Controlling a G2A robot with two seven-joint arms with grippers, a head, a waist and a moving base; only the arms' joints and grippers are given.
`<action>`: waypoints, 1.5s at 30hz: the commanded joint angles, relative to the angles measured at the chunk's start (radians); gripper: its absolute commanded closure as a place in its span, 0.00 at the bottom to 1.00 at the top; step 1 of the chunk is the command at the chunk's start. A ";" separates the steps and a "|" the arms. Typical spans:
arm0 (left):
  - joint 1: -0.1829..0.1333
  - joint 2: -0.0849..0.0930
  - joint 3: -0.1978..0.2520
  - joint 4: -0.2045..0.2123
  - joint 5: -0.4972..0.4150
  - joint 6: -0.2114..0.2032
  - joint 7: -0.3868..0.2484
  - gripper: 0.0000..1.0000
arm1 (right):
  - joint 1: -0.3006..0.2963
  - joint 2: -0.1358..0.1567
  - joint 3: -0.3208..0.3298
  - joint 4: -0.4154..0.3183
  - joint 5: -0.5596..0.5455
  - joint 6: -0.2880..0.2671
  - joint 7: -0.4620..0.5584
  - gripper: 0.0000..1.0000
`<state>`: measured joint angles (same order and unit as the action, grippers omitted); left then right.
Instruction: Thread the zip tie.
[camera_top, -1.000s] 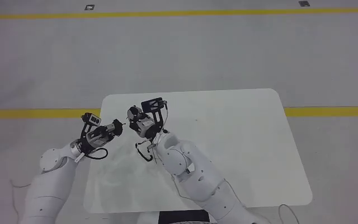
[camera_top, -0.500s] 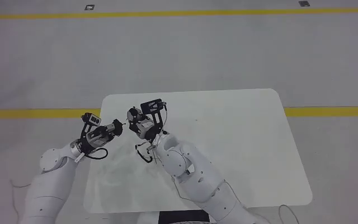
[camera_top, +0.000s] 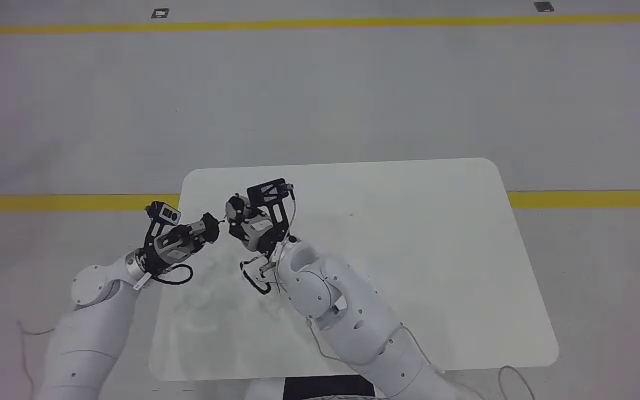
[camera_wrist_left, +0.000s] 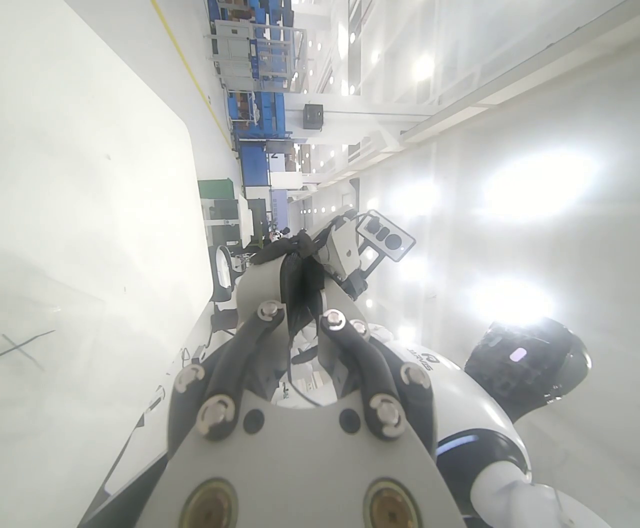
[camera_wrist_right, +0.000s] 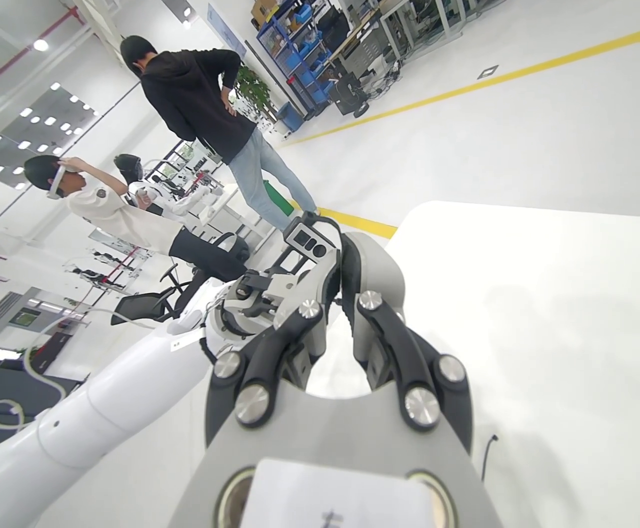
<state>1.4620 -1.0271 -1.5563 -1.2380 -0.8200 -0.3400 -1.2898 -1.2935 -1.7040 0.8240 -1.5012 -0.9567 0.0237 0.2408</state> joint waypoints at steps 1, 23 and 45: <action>0.000 0.000 0.000 0.000 0.000 0.000 0.000 1.00 | 0.000 0.001 -0.001 -0.002 0.000 0.007 0.000 1.00; 0.000 0.000 0.000 0.000 0.000 0.000 0.000 1.00 | -0.006 0.012 -0.008 -0.023 -0.015 0.008 -0.004 1.00; 0.000 0.000 0.000 0.000 0.000 0.000 0.000 1.00 | 0.010 0.014 -0.020 -0.007 0.001 0.013 -0.014 1.00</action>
<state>1.4620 -1.0271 -1.5563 -1.2380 -0.8200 -0.3400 -1.2898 -1.2818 -1.6902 0.8046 -1.5041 -0.9536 0.0365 0.2281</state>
